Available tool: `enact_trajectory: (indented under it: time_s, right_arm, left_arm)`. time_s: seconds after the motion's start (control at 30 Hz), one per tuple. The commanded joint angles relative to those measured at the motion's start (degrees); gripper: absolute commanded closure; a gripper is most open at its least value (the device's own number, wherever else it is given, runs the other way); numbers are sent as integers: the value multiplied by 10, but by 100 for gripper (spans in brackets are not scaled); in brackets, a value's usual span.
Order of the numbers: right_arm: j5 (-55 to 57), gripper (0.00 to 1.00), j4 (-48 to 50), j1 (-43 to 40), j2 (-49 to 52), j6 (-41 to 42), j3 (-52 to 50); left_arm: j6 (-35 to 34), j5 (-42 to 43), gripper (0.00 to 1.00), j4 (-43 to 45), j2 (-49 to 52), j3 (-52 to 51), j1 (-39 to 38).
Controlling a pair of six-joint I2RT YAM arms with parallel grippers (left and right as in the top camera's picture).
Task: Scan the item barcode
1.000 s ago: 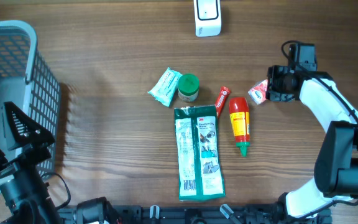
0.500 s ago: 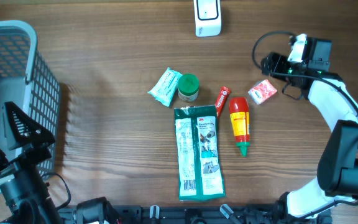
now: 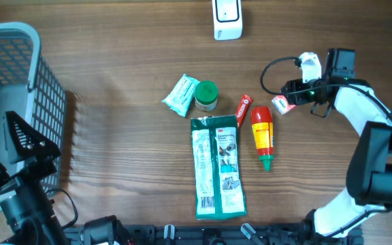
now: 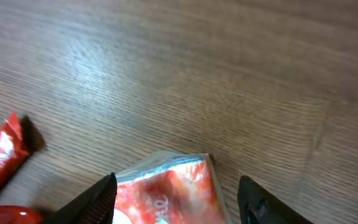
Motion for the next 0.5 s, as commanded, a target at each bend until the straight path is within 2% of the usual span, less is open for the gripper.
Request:
enact_trajectory:
  time_s: [0.0, 0.1, 0.23, 0.3, 0.47]
  right_arm:
    - [3, 41, 2, -1, 26, -20, 6]
    - [7, 53, 1, -2, 36, -20, 6]
    - [7, 60, -8, -3, 49, -12, 6]
    - [7, 69, -13, -3, 52, 2, 6]
    - [7, 93, -12, -5, 50, 107, 21]
  left_arm:
    - [-2, 7, 0, 3, -7, -6, 4]
    - [-2, 7, 0, 3, -7, -6, 4]
    - [-1, 7, 0, 3, -7, -6, 4]
    - [-1, 7, 0, 3, -7, -6, 4]
    - [-1, 7, 0, 3, -7, -6, 4]
